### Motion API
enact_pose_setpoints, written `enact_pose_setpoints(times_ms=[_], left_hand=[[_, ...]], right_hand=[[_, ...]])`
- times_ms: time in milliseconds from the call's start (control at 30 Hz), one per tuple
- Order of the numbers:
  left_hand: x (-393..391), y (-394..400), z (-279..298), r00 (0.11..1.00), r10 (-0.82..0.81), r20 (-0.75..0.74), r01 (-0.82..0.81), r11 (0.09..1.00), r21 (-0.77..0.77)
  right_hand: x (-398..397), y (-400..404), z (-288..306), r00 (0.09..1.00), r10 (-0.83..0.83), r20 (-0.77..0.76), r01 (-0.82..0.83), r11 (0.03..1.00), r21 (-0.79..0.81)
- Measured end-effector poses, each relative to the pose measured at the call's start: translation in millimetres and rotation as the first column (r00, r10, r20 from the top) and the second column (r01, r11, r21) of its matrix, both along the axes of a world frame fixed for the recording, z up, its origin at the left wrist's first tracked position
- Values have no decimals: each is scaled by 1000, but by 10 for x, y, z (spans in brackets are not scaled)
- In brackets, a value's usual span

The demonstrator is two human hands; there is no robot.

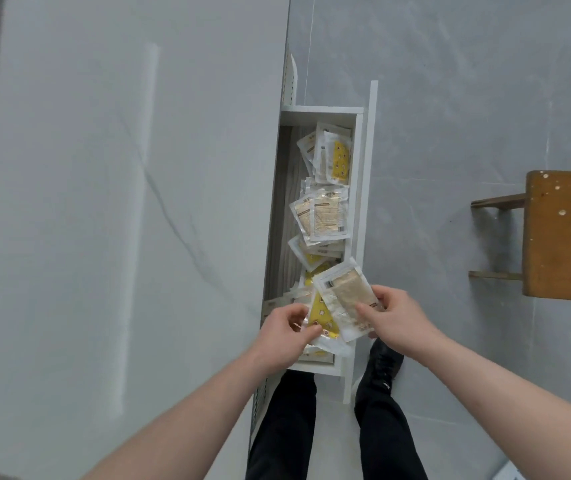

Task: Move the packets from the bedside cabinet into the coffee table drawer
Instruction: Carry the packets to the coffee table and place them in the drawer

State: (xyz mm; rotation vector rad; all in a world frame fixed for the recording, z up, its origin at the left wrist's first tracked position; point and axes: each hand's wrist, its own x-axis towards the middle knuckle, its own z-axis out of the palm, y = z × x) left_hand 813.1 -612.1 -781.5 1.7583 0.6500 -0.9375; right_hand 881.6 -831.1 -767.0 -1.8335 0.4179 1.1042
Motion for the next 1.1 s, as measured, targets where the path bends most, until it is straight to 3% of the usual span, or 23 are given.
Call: enact_pose_setpoints(times_ms=[100, 200, 300, 400, 467, 533, 633, 733, 800, 900, 967, 1100], left_hand=[[-112, 85, -95, 989, 146, 15, -147, 977, 157], [-152, 100, -164, 997, 71, 1, -69, 957, 281], [-197, 75, -214, 953, -221, -206, 282, 898, 338], [-202, 40, -225, 706, -584, -400, 705, 627, 330], [-109, -24, -167, 605, -693, -392, 795, 503, 339], [58, -76, -78, 648, -710, -276, 751, 534, 388], [433, 70, 118, 827, -561, 39, 461, 715, 526], [801, 439, 223, 783, -534, 319, 215, 714, 667], [959, 722, 199, 775, -588, 230, 255, 624, 739], [1017, 1053, 97, 778, -624, -73, 464, 492, 736], [972, 1153, 36, 747, -645, -160, 550, 464, 695], [893, 1127, -47, 764, -625, -159, 545, 494, 678]], right_hand=[[-66, 28, -25, 991, -100, 93, 113, 984, -136], [-120, 6, -28, 966, -251, 63, 257, 956, -143], [-217, -10, -21, 971, -238, 35, 241, 959, -150], [-294, -16, -14, 974, -226, 1, 224, 967, -125], [-293, -10, -4, 966, -257, -12, 255, 961, -104], [-264, 12, -2, 957, -289, -21, 286, 953, -98], [-173, 79, -27, 951, -308, -27, 304, 947, -101], [-4, 178, -61, 949, -316, -3, 314, 943, -109], [123, 262, -90, 947, -322, 11, 321, 941, -110], [300, 408, -131, 936, -352, -6, 350, 932, -91], [402, 511, -167, 936, -353, -14, 351, 933, -85], [639, 715, -244, 934, -357, -11, 354, 930, -99]])
